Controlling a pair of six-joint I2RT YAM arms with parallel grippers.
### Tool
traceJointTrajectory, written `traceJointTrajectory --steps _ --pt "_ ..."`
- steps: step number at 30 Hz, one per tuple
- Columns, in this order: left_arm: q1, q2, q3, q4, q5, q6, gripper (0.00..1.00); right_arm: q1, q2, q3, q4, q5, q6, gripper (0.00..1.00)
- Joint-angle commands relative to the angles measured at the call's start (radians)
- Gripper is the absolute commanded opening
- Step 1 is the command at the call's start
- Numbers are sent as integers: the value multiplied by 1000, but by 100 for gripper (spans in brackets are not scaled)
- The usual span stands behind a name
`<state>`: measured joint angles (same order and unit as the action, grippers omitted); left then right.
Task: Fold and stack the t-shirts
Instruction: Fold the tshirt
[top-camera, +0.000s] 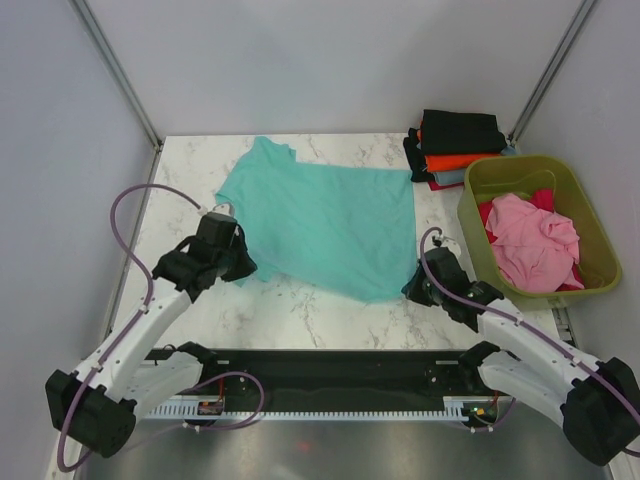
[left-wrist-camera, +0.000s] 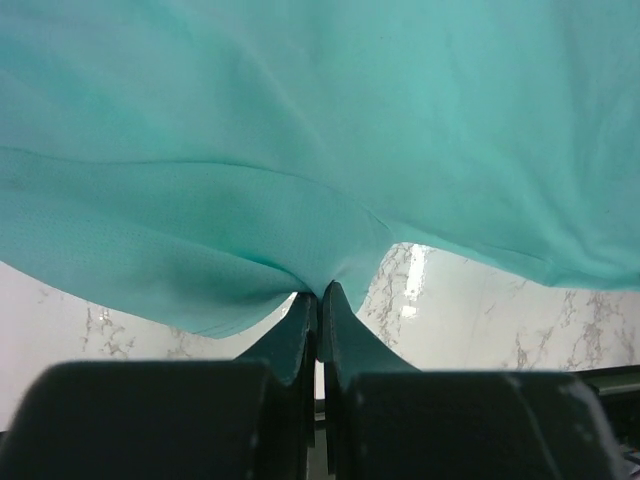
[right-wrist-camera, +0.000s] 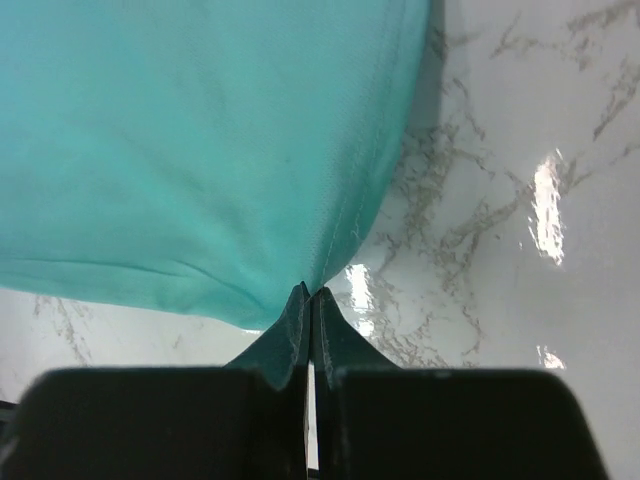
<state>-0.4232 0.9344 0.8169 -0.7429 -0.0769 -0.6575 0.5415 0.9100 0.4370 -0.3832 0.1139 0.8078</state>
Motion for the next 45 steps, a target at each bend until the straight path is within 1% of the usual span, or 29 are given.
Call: traceJointTrajectory --steps 1,5,10,14,20,21,25,30,35,41,45 --pt "-2 82 117 -73 -23 166 2 5 30 100 -17 23 -45 0" --pt "1 179 211 -82 -58 220 2 6 104 181 -22 53 -91 0" --pt "31 299 335 -82 -61 288 2 -9 188 290 -29 116 -153 0" --pt "47 426 442 -93 -55 340 2 -55 266 368 -26 135 -197 0" --pt "77 575 553 -105 -40 395 2 -116 360 448 -16 144 -240 0" --pt "80 621 567 -108 -38 403 2 -123 371 453 -11 141 -248 0" --pt "93 723 637 -122 -26 440 2 -155 424 473 7 124 -259 0" --pt "103 817 741 -136 -27 461 2 -176 472 483 36 96 -260 0" --pt "112 940 864 -197 -78 483 2 -192 532 497 52 75 -263 0" --pt "118 1033 944 -234 -109 501 2 -225 595 516 72 53 -275 0" --pt "132 1113 1011 -266 -118 513 3 -256 645 560 75 50 -285 3"
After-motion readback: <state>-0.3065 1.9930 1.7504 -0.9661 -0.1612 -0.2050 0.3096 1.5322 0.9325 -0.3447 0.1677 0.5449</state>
